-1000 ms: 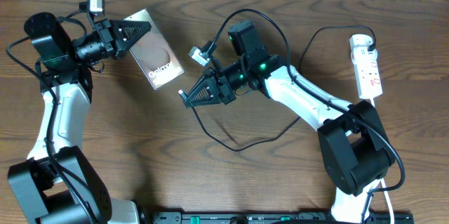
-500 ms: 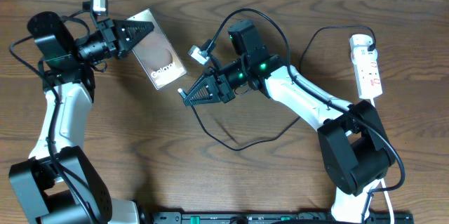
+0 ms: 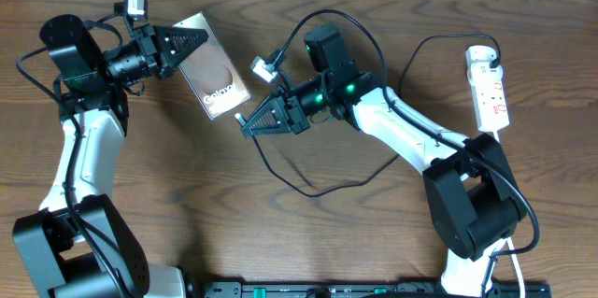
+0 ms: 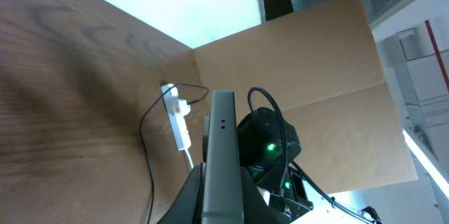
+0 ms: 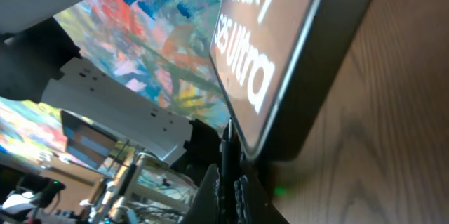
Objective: Plug charger to phone and switch on socket
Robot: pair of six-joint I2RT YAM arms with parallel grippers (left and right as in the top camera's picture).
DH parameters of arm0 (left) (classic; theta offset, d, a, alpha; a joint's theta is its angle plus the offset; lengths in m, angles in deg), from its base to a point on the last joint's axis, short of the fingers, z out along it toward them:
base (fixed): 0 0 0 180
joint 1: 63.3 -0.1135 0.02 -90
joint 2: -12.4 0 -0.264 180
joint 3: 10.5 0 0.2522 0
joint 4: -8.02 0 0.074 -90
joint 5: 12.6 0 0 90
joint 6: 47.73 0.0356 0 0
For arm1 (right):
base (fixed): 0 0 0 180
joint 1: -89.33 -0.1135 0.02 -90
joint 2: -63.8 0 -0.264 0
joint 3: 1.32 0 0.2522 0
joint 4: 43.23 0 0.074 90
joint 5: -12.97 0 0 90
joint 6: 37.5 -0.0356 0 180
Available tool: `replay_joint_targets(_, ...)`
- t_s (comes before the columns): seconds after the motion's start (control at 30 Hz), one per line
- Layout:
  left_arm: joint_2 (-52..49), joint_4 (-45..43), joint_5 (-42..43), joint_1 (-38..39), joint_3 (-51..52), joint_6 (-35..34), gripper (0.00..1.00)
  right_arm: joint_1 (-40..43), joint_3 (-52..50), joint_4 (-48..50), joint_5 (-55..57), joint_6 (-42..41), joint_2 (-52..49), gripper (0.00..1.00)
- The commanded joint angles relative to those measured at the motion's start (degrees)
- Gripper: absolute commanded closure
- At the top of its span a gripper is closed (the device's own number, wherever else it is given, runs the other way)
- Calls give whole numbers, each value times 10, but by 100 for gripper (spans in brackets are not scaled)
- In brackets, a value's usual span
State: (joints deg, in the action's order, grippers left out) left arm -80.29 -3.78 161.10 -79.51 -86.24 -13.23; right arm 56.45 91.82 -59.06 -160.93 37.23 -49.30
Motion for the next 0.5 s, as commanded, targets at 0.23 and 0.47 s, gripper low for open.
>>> replay_joint_targets(0.23, 10, -5, 12, 2, -11, -9, 93, 2, 7, 39, -2, -45, -5, 99)
replay_joint_targets(0.47, 10, -5, 11, 9, -11, -9, 93, 2, 7, 40, 4, -46, -5, 99)
